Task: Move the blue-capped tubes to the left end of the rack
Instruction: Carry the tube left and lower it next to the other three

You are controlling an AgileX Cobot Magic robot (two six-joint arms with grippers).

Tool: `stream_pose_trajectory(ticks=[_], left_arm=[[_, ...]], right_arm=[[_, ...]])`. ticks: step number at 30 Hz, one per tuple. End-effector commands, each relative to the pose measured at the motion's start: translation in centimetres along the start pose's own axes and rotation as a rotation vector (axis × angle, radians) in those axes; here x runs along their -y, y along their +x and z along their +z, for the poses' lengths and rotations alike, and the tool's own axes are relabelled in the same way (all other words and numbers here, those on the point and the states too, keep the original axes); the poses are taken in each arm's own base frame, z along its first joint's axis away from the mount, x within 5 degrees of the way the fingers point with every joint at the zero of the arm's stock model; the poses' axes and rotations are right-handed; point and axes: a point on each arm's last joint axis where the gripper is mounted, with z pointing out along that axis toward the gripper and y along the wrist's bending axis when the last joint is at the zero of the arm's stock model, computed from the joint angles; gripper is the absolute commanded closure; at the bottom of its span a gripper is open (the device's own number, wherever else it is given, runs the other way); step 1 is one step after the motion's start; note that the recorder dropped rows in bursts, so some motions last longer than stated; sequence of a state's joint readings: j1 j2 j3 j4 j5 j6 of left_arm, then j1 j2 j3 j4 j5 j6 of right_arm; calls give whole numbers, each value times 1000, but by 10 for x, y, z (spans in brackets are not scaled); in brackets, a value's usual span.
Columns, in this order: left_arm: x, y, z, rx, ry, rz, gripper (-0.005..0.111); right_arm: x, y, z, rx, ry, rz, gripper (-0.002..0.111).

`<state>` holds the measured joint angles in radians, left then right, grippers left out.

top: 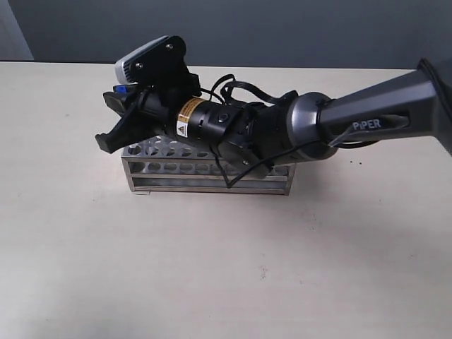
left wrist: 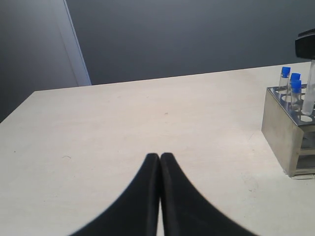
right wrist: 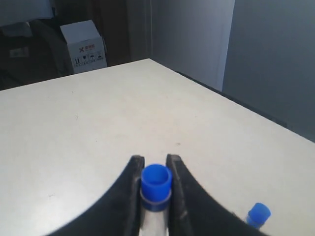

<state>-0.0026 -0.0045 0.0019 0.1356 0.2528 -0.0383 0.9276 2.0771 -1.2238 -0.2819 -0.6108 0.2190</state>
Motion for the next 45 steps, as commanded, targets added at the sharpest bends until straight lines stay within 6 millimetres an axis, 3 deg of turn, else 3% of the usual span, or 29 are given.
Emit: stream_pose_trajectory(ticks=[1, 11, 21, 29, 34, 39, 43, 45], left_arm=[[0, -2, 0, 12, 8, -2, 106], [0, -2, 0, 12, 8, -2, 106], [0, -2, 0, 12, 8, -2, 106], [0, -2, 0, 12, 8, -2, 106], [0, -2, 0, 12, 8, -2, 106], [0, -2, 0, 12, 8, -2, 106], [0, -2, 0, 12, 8, -2, 106], [0, -2, 0, 12, 8, -2, 106]], right_arm=[[0, 5, 7, -4, -4, 1, 108], [2, 17, 9, -76, 10, 3, 108], [2, 16, 9, -72, 11, 6, 108], [3, 33, 14, -84, 24, 42, 108], [5, 33, 14, -55, 41, 76, 108], [5, 38, 14, -109, 49, 74, 79], [5, 37, 14, -110, 46, 69, 78], [5, 26, 11, -91, 47, 66, 78]])
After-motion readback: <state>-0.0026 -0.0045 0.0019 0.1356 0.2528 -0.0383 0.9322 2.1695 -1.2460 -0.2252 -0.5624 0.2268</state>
